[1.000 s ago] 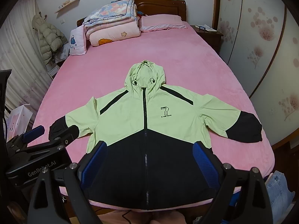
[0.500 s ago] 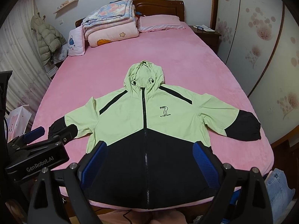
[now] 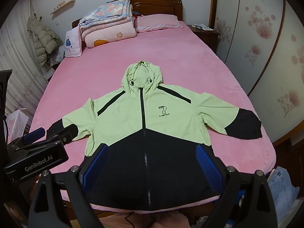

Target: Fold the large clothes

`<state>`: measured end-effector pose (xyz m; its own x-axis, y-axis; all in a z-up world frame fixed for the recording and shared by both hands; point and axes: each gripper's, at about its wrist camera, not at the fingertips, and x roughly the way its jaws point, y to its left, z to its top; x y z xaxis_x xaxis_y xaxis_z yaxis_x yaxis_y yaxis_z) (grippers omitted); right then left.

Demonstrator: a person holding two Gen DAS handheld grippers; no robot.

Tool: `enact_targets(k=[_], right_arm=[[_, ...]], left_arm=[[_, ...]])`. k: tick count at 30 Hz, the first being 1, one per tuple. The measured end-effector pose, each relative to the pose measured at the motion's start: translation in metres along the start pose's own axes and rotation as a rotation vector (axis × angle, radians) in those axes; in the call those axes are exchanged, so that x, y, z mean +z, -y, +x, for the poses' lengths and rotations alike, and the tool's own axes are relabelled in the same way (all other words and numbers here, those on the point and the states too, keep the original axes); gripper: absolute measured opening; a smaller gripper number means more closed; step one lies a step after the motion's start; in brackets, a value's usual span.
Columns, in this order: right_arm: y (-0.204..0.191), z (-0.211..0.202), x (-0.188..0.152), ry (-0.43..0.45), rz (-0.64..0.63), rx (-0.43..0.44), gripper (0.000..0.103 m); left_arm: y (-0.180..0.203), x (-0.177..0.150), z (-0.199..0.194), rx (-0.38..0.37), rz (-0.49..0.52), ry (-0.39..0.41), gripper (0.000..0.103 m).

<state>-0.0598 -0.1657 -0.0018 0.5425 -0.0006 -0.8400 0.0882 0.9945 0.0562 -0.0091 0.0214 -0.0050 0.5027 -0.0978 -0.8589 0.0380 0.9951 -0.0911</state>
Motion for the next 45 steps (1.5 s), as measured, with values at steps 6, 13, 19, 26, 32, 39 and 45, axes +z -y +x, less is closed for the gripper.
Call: enact_targets(k=[6, 13, 19, 26, 32, 39, 45], right_arm=[[0.002, 0.003, -0.003, -0.010, 0.020, -0.017, 0.094], [-0.001, 0.009, -0.004, -0.029, 0.036, -0.029, 0.094], [-0.008, 0.016, -0.001, -0.046, 0.033, -0.031, 0.094], [-0.005, 0.012, 0.005, -0.019, 0.053, -0.072, 0.094], [0.005, 0.003, 0.009, 0.002, 0.074, -0.120, 0.094], [0.033, -0.009, 0.007, 0.032, 0.143, -0.152, 0.094], [0.070, -0.007, 0.008, 0.048, 0.180, -0.127, 0.094]], left_arm=[[0.002, 0.001, 0.004, -0.015, 0.020, -0.007, 0.102], [0.004, 0.004, 0.013, -0.020, 0.042, -0.022, 0.102], [0.000, 0.008, 0.020, -0.025, 0.041, -0.035, 0.102], [0.002, 0.020, 0.020, -0.057, 0.048, -0.009, 0.102], [0.013, 0.033, 0.014, -0.097, 0.061, 0.037, 0.102], [0.043, 0.041, 0.007, -0.118, 0.109, 0.081, 0.102], [0.081, 0.045, -0.001, -0.158, 0.144, 0.138, 0.102]])
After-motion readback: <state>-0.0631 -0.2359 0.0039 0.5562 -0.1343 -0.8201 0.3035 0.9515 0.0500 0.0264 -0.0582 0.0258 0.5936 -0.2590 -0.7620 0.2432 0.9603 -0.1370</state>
